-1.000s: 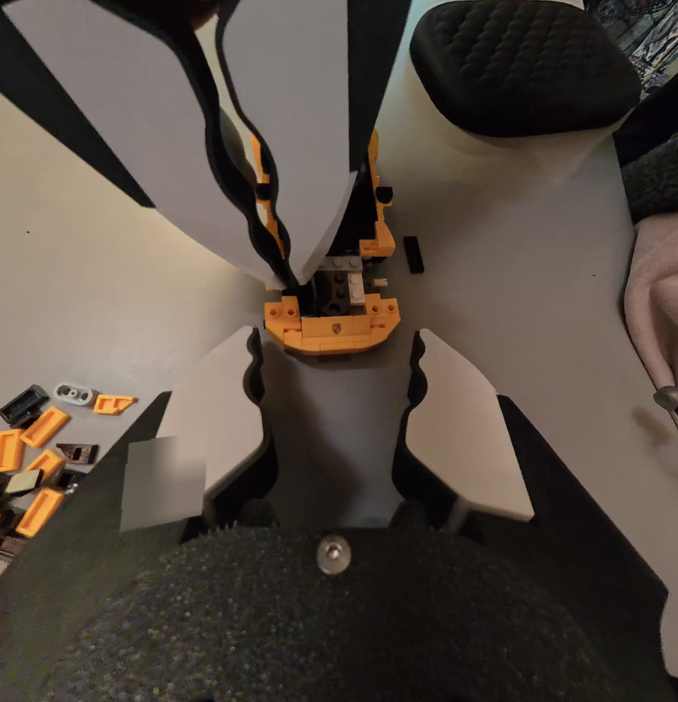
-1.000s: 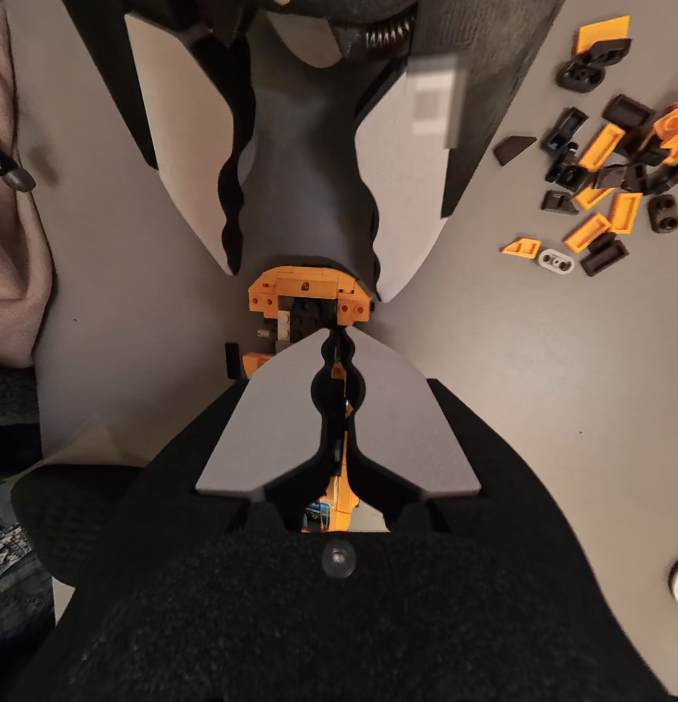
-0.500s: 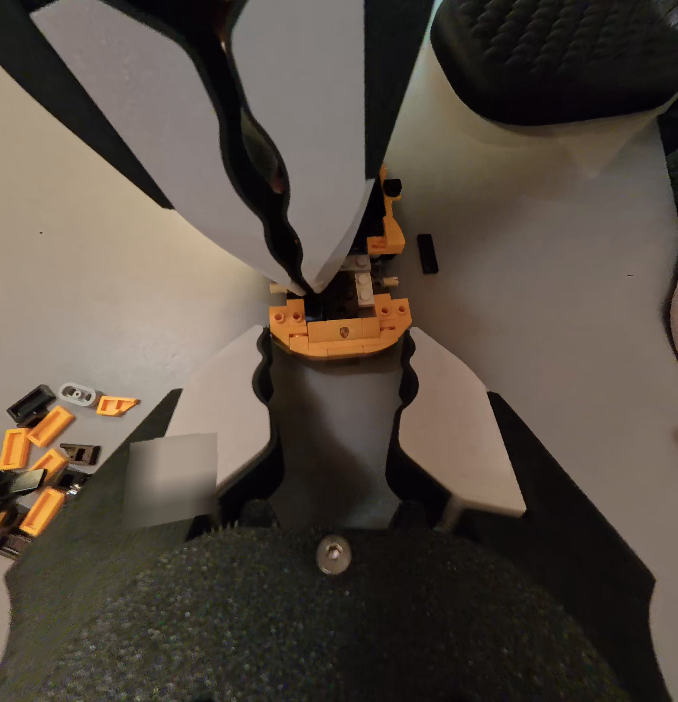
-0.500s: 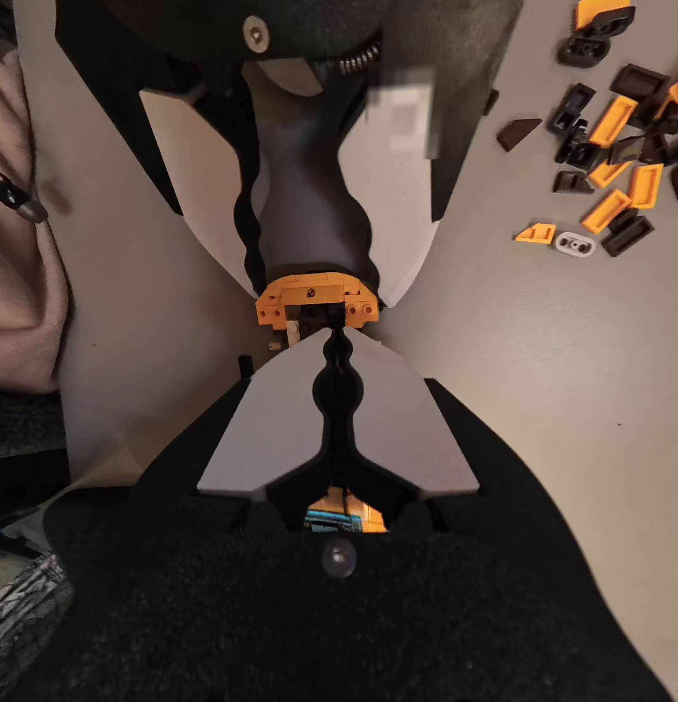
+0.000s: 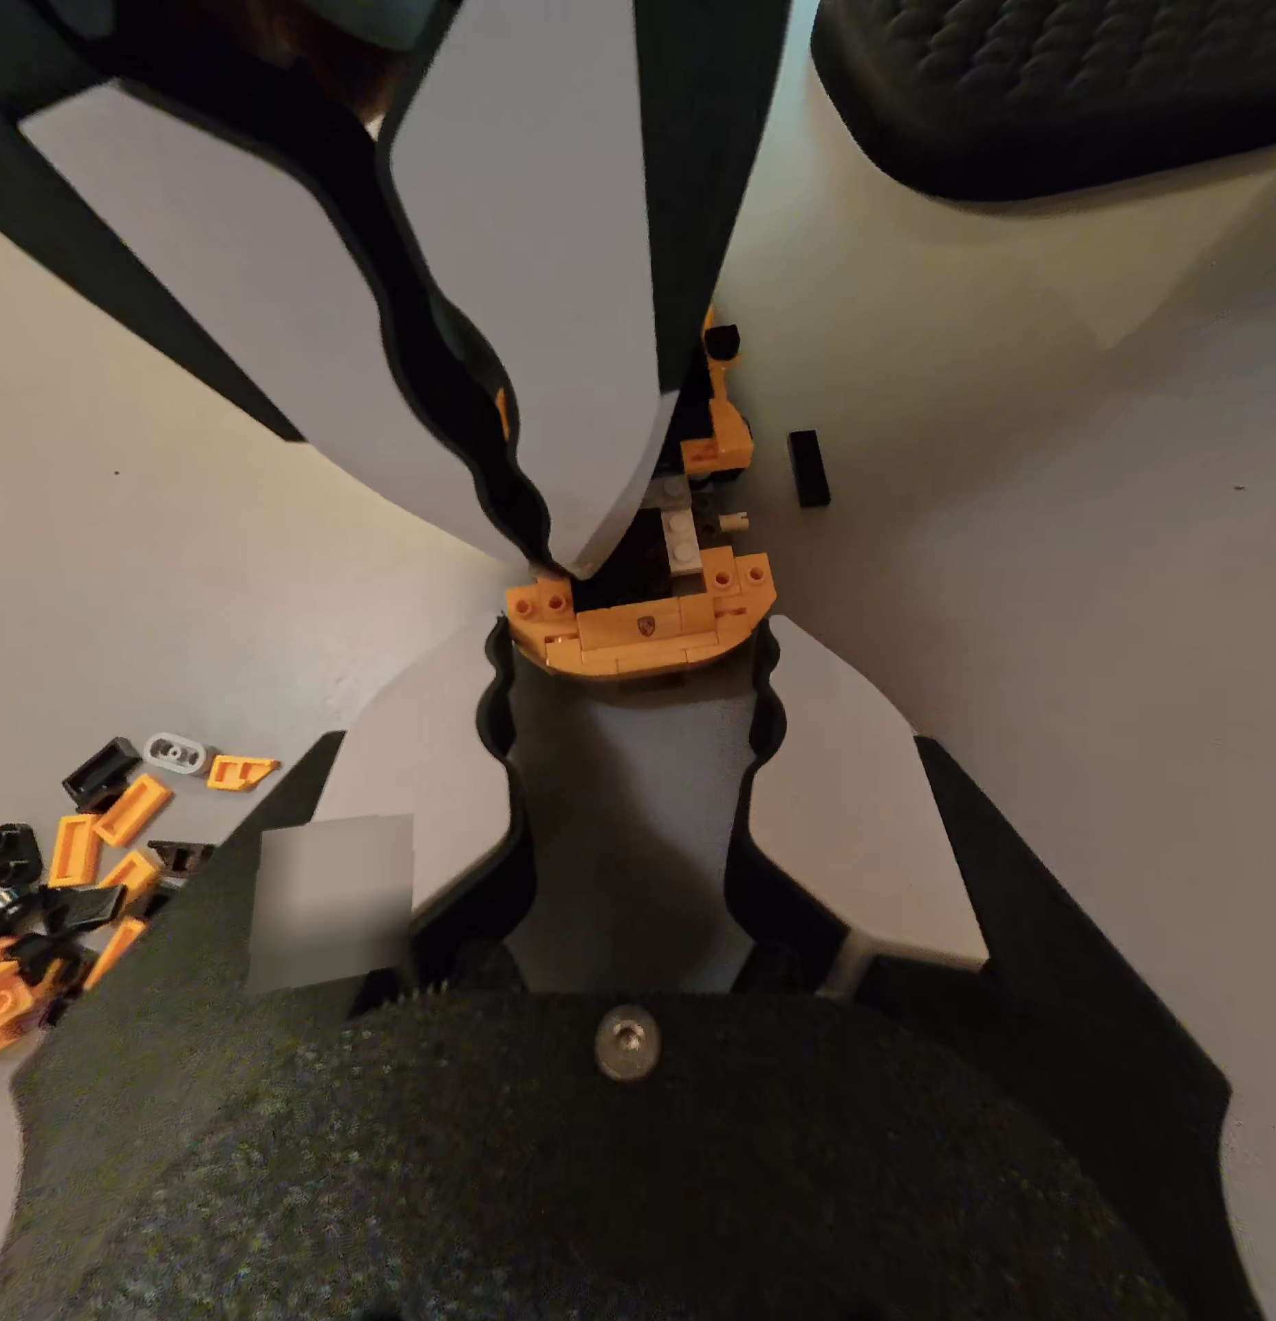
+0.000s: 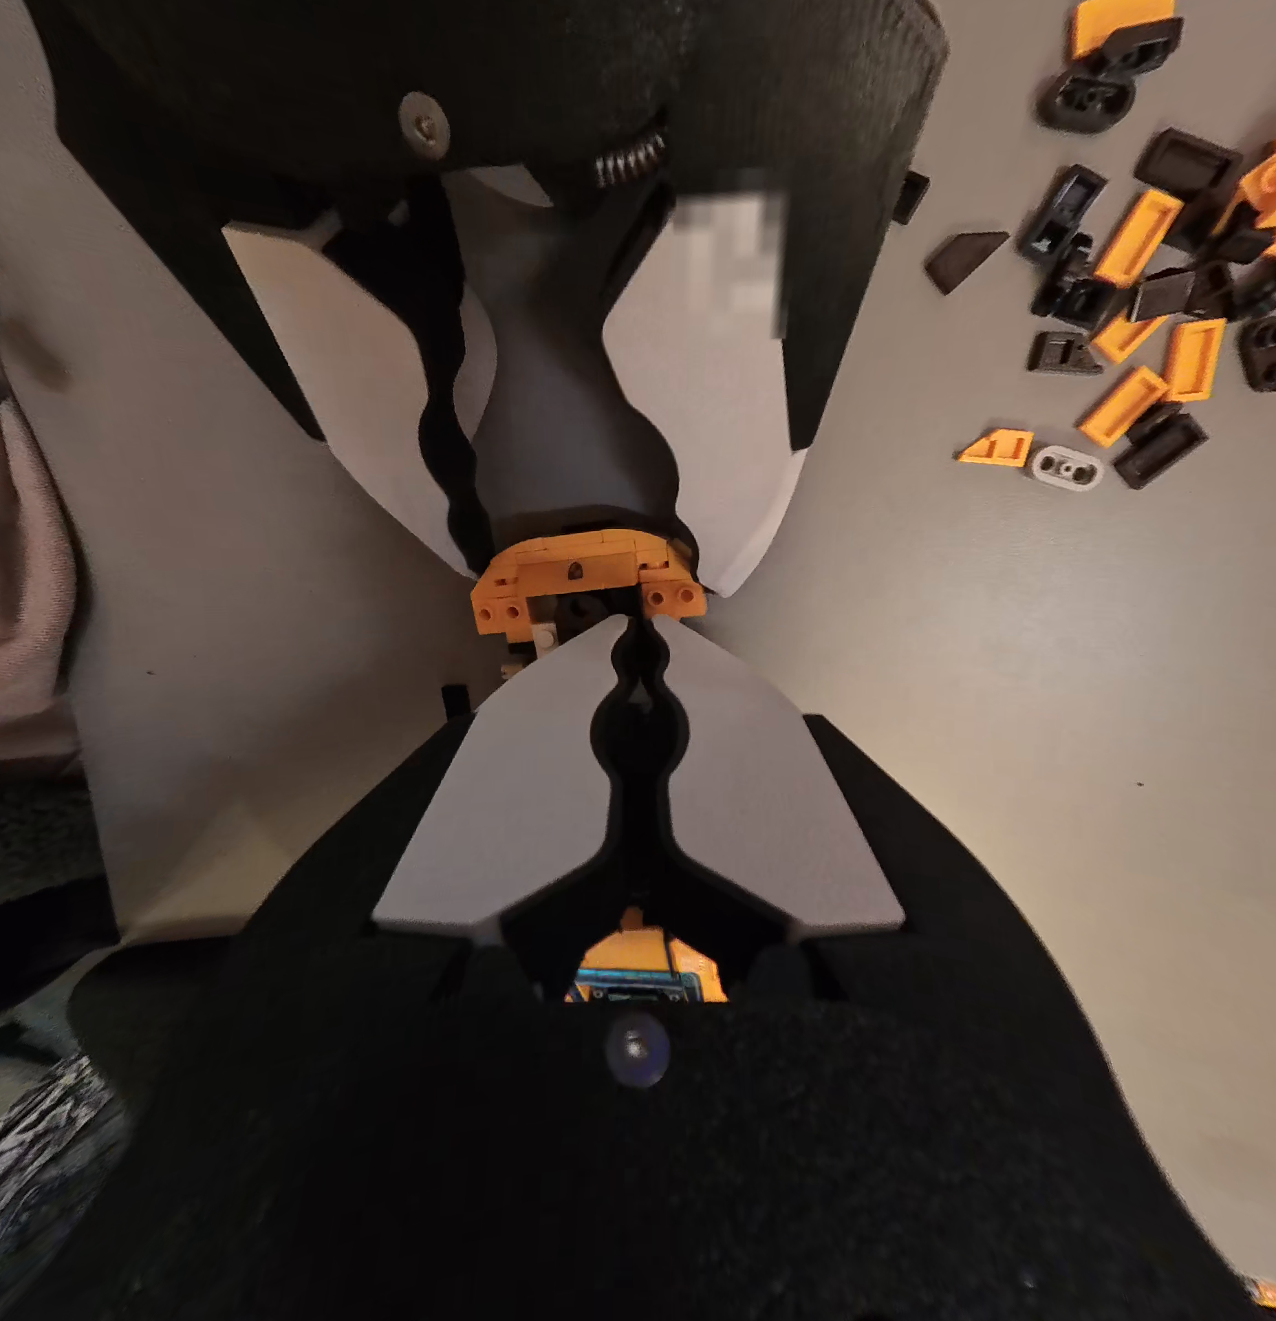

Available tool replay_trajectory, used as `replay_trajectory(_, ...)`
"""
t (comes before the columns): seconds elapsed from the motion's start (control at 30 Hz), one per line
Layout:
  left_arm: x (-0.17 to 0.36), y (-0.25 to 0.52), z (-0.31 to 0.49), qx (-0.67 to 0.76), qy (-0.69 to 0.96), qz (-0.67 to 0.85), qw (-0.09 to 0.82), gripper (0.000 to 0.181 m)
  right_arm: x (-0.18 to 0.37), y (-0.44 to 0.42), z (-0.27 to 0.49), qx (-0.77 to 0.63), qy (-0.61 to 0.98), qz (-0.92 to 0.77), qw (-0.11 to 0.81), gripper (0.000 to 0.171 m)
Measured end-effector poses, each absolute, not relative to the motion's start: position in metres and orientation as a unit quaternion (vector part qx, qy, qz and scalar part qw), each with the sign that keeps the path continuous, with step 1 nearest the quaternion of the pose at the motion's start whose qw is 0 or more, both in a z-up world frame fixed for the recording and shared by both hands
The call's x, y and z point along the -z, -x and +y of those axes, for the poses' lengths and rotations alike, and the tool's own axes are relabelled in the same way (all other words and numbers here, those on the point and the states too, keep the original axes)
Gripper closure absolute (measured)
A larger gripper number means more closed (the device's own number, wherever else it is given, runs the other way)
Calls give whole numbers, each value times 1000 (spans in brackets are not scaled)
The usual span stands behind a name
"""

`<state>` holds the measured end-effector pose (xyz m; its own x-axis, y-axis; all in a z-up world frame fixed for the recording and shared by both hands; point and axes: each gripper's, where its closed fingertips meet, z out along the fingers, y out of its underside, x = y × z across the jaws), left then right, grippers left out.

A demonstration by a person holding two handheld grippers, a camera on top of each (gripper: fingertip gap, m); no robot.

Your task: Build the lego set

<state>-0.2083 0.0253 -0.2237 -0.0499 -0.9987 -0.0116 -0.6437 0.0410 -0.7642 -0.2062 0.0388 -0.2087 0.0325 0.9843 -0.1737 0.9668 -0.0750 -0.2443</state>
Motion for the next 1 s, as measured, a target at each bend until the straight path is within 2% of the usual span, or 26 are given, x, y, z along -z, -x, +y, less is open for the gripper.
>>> replay_trajectory(0.3, 225, 209, 24, 302, 623, 662, 288, 118, 208, 209, 38, -147, 722, -665, 125, 171)
replay_trajectory(0.83, 226, 209, 23, 293, 620, 666, 292, 119, 209, 204, 35, -153, 730, -662, 71, 171)
replay_trajectory(1.0, 226, 209, 23, 288, 620, 668, 296, 119, 205, 200, 39, -109, 736, -656, 129, 171)
